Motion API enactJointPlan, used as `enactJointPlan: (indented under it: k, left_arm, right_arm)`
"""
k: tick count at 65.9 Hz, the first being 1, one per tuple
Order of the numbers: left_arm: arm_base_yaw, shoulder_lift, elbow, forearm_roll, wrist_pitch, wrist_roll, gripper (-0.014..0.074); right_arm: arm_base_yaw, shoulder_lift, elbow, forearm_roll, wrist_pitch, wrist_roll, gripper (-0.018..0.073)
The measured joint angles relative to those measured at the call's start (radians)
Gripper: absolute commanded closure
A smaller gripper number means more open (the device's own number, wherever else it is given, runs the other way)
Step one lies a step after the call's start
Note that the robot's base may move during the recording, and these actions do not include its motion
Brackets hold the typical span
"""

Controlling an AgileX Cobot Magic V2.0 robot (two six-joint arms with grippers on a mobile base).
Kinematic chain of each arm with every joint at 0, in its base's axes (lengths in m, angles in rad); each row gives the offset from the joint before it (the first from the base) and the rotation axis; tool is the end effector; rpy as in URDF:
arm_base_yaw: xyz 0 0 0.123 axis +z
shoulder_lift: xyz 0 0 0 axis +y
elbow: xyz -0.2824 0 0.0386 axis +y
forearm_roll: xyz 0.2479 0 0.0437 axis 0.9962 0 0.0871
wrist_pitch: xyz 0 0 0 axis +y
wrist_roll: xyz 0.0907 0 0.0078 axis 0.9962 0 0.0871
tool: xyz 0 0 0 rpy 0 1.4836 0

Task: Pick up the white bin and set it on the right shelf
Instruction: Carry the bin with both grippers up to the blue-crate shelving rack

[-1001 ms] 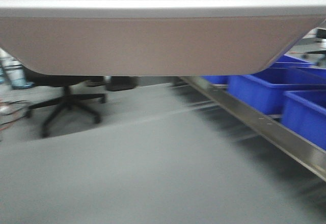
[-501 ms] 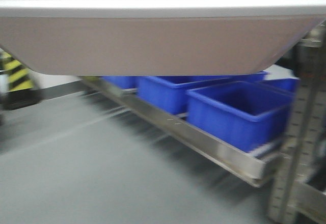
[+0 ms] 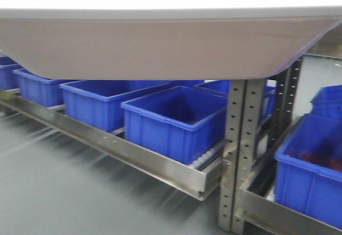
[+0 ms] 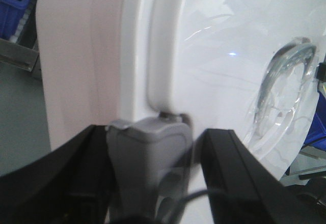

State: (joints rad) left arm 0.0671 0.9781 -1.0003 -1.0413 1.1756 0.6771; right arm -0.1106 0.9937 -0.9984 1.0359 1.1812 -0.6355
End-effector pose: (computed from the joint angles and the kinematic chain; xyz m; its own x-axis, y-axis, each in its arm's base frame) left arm 0.1650 -0.0616 0.3896 -0.6418 0.0145 -0.7667 0.5931 0.6431 -0.4844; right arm 0.1712 0.0539 0.3860 -0.6804 0.0357 -0.7320 -0.5294 0.6667 0.5246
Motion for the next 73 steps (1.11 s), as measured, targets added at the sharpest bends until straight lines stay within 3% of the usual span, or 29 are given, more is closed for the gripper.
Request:
enactJointPlan:
  k: [73]
  left_arm:
    - [0.0,0.0,0.0,0.0,0.0,0.0,0.0377]
  right_arm:
    - [0.0,-0.001,0.0,0.0,0.0,0.0,0.023]
